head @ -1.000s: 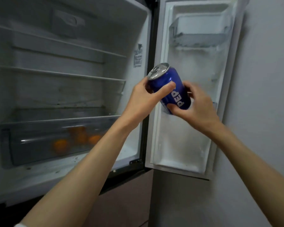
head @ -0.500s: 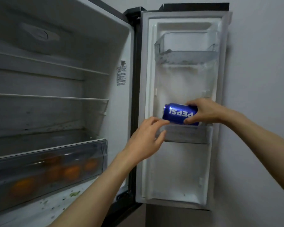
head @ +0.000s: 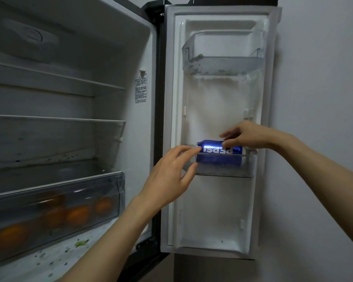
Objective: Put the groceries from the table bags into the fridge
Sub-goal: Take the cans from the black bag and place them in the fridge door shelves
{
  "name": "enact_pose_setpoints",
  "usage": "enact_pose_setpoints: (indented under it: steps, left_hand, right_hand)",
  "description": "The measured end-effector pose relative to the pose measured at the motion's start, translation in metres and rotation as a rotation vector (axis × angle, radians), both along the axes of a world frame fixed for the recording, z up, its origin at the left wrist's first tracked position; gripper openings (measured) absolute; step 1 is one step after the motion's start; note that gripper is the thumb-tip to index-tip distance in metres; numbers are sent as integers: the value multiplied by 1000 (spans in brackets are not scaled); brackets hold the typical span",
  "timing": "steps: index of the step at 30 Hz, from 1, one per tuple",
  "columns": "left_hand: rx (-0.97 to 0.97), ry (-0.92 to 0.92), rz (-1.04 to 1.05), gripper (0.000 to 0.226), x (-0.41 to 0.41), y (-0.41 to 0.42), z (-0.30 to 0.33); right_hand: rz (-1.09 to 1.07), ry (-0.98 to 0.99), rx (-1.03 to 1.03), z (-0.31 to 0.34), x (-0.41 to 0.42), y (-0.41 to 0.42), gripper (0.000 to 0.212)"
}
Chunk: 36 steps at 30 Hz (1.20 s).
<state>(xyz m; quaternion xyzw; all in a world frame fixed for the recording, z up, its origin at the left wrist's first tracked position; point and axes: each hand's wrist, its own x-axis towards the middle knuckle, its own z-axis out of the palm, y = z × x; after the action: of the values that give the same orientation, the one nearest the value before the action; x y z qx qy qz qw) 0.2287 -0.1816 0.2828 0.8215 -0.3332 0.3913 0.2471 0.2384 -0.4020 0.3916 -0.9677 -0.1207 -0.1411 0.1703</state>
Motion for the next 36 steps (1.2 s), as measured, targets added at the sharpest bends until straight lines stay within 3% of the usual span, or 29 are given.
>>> enact_pose_setpoints:
  steps: [5, 9, 14, 18, 25, 29, 36]
  left_hand:
    - [139, 18, 95, 47, -15, 12, 23]
    - [137, 1, 289, 53, -35, 31, 28]
    - [55, -56, 467, 52, -76, 71, 28]
    - [88, -115, 638, 51, -127, 106, 25]
    - [115, 33, 918, 56, -259, 151, -49]
    - [109, 196, 1079, 58, -359, 159, -119]
    - [-4, 480, 1446, 63, -570, 142, -187]
  right_hand:
    - [0, -175, -48, -4, -19, 14, 45]
    - [114, -484, -203, -15, -36, 43, 54]
    - [263, -694, -240, -45, -54, 87, 60]
    - [328, -678, -250, -67, -68, 116, 65]
    - [581, -517, -68, -149, -142, 200, 69]
    - [749, -327, 63, -221, -229, 240, 70]
    - [1129, -119, 8, -295, -415, 278, 72]
